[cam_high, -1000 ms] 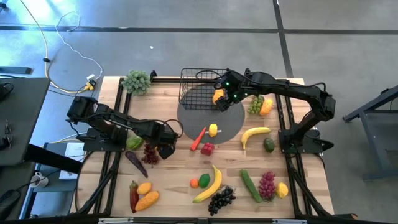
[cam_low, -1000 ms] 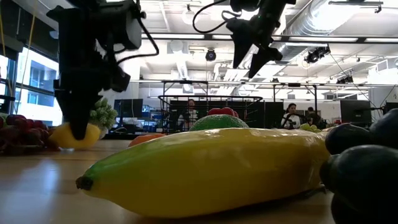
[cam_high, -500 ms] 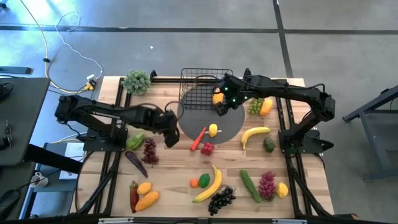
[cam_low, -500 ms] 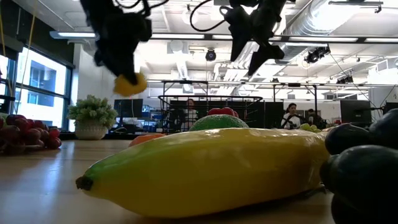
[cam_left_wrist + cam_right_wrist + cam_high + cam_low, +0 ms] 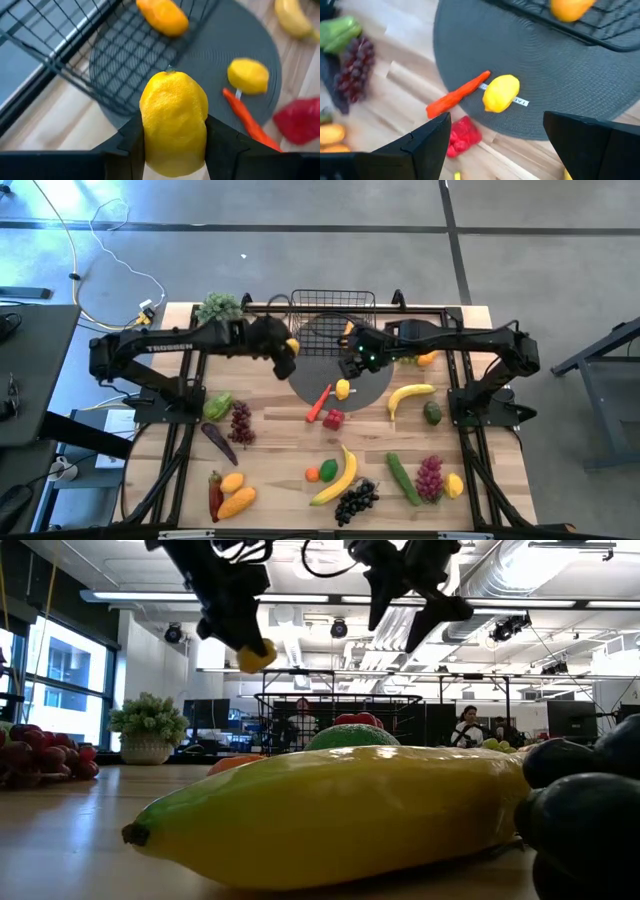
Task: Build produce basket
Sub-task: Put the yellow lemon into the wire basket
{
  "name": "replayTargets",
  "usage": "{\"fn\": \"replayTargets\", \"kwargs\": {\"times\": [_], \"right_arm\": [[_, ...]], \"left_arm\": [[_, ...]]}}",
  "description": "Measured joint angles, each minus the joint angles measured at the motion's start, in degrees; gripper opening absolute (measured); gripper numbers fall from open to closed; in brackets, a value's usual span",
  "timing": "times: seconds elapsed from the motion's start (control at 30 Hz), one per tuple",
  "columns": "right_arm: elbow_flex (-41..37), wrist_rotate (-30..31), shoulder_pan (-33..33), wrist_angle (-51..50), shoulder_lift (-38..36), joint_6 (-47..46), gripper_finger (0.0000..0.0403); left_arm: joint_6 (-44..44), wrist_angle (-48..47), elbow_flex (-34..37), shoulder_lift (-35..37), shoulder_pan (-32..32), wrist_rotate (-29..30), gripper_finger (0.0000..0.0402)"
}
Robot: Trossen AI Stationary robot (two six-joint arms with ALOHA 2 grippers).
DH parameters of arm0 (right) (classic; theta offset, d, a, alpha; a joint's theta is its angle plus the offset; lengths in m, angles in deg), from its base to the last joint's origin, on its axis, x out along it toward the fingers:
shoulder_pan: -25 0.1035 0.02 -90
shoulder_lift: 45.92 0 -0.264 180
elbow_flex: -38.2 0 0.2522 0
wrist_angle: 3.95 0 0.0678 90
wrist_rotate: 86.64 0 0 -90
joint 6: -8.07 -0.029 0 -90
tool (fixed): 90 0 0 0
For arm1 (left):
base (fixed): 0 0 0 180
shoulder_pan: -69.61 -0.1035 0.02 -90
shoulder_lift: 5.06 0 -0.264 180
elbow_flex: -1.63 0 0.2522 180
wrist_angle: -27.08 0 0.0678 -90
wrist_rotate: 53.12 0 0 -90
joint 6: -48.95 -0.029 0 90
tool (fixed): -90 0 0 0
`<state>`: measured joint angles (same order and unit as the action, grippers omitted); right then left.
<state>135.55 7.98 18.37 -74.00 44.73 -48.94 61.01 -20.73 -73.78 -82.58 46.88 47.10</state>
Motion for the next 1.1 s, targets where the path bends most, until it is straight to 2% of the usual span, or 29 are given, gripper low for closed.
{"fn": "replayTargets", "kwargs": {"times": [0.27,0.5,0.8,1.1], "right_arm": [[0.0,10.0,3.0,-0.3,0.0,-9.6,0.0298],[0.0,11.8,3.0,-0.3,0.0,-11.6,0.0298],[0.0,11.7,1.7,-0.5,0.0,-4.7,0.0298],[0.0,11.7,-1.4,-0.5,0.0,2.0,0.0298]], "left_arm": [[-5.8,12.5,0.0,0.0,-7.1,-4.4,0.0138],[-10.0,19.9,0.0,-2.4,-11.5,-4.7,0.0138],[-10.3,25.7,0.0,-9.9,-14.9,-4.6,0.0138],[-9.7,28.4,0.0,-16.8,-15.8,-0.7,0.0142]]}}
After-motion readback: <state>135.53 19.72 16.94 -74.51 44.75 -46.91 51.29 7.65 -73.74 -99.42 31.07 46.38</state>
